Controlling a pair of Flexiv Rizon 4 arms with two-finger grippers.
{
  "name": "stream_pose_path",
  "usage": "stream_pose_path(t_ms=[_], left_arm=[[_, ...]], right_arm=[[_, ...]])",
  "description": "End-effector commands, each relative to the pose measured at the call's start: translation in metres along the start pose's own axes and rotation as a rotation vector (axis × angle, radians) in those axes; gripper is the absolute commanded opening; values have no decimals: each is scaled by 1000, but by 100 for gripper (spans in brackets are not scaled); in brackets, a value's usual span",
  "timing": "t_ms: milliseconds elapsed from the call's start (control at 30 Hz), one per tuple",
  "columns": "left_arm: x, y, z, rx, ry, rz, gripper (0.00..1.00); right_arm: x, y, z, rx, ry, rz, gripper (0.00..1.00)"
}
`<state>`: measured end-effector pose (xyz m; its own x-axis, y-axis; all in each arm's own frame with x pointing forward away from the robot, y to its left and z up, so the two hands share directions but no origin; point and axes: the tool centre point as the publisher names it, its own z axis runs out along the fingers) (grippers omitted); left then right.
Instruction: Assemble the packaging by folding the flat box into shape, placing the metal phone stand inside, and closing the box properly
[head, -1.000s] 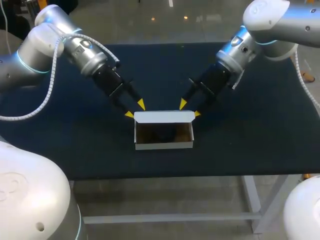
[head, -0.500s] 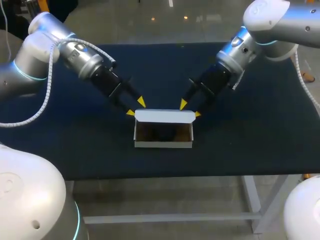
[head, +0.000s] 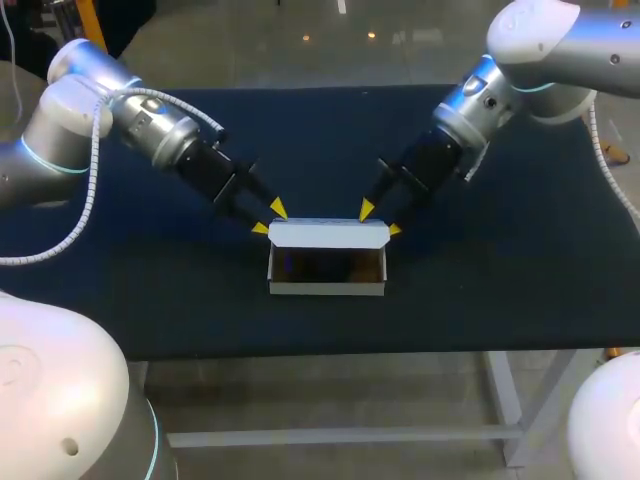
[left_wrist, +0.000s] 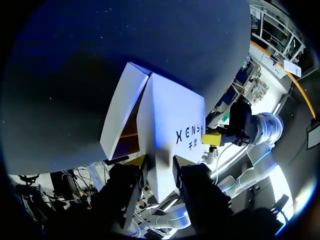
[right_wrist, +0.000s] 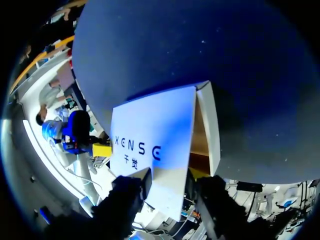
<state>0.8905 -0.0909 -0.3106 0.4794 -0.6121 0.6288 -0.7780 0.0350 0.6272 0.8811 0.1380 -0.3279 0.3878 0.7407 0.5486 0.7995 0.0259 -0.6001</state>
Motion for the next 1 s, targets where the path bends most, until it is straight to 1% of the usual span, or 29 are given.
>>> stream_pose_path(t_ms=[33, 800, 1000], left_arm=[[-1, 4, 2, 8, 11, 7, 35], [-12, 8, 14, 9, 3, 44, 36], [-15, 8, 17, 8, 1, 52, 36]], right_arm=[[3, 4, 1, 12, -2, -2, 49], [-1, 7, 8, 20, -12, -9, 50], [-3, 6, 9, 17, -18, -16, 52]])
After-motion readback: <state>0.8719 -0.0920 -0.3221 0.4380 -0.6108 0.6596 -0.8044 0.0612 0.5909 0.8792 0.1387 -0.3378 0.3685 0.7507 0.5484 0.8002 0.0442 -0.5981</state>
